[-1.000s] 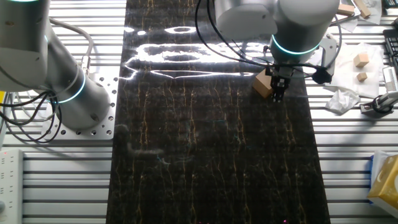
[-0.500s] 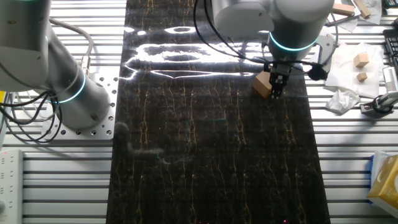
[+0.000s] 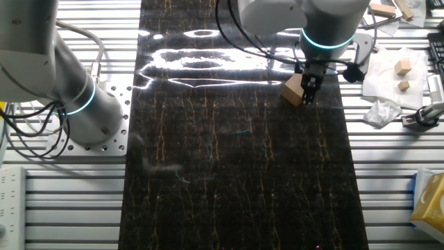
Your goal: Use the gripper to push the small block from left to right
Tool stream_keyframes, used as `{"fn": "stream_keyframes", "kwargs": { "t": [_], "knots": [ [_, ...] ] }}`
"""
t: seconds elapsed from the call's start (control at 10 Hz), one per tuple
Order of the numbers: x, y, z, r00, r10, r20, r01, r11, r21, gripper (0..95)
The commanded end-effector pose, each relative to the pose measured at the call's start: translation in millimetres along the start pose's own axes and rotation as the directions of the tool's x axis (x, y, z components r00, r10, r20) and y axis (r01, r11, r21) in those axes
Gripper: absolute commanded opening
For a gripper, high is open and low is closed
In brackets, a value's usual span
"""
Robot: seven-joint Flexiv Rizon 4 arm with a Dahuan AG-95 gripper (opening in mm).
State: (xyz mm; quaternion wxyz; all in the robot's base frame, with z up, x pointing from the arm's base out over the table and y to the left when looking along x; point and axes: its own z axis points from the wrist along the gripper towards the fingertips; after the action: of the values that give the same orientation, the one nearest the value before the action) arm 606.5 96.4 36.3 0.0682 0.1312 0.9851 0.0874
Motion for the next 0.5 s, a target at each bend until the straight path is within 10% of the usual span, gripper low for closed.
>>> {"fn": "stream_keyframes", "kwargs": {
  "t": [0.1, 0.5],
  "knots": [
    [-0.5, 2.1, -1.2, 1.0, 0.001, -0.002, -0.001, 1.0, -0.001, 95.0],
    [-0.7, 2.8, -1.4, 1.0, -0.012, 0.0, 0.012, 1.0, 0.005, 95.0]
  ]
}}
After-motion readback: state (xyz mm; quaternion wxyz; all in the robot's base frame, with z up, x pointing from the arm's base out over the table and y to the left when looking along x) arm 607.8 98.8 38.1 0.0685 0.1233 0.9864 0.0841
